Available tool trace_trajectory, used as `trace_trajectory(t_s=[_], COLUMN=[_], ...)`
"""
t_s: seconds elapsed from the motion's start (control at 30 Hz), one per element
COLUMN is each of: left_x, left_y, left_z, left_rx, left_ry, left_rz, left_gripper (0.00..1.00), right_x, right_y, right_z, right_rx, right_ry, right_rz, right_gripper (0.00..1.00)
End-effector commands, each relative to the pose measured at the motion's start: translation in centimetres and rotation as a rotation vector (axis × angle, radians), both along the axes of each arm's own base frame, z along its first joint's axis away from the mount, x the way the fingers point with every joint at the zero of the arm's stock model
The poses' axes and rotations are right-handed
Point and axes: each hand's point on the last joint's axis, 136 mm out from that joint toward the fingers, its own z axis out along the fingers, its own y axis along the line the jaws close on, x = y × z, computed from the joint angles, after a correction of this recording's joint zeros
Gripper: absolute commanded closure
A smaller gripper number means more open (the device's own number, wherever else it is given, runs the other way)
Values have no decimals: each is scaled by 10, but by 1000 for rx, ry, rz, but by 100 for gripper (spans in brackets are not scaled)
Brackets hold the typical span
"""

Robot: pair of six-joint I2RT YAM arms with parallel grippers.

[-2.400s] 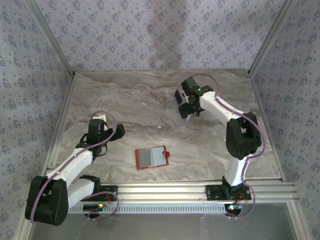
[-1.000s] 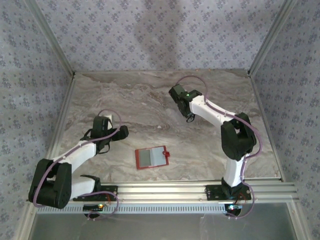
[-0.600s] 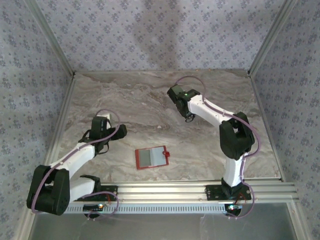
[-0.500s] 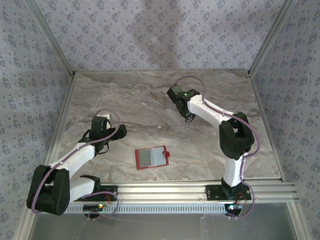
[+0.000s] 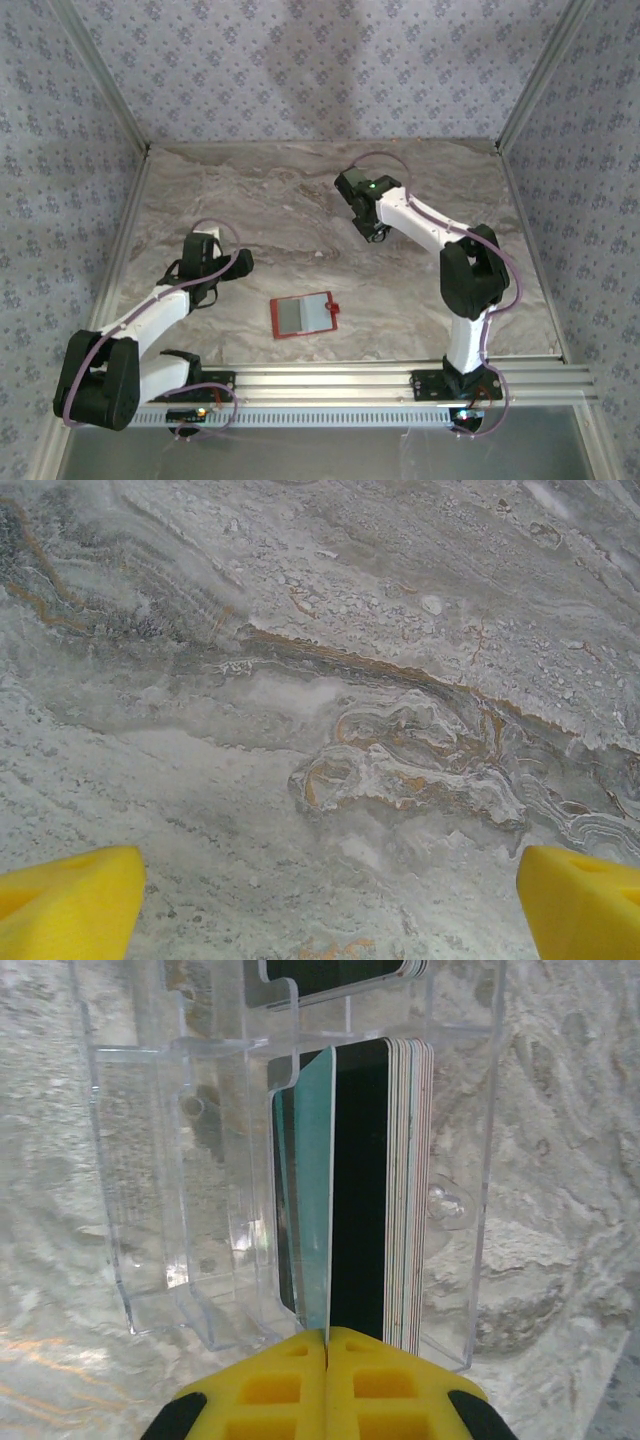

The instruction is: Put the credit cards into the card holder

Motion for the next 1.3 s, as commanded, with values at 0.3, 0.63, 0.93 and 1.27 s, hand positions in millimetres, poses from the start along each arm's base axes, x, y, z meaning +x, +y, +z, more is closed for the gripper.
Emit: trace_trajectory(t_s=[0.3,0.63,0.93,1.27], left_x=[-2,-7,-52,-109], left_y=[-3,-8,-23,-80], left_z=[1,15,29,9], left_rx=[-27,-94,-306,-513], left_ry=[-4,-6,196,395], left_rz=[4,35,98,-87], left_gripper=[5,6,6,15], right_x=[-23,-81,-156,-221], right_y=[22,81,123,142], right_z=[52,90,54,-12], right_rx=[364,995,1209,1242], right_ry=[13,177,439,763], right_rz=[20,135,208,167], right_gripper=[100,100,100,100])
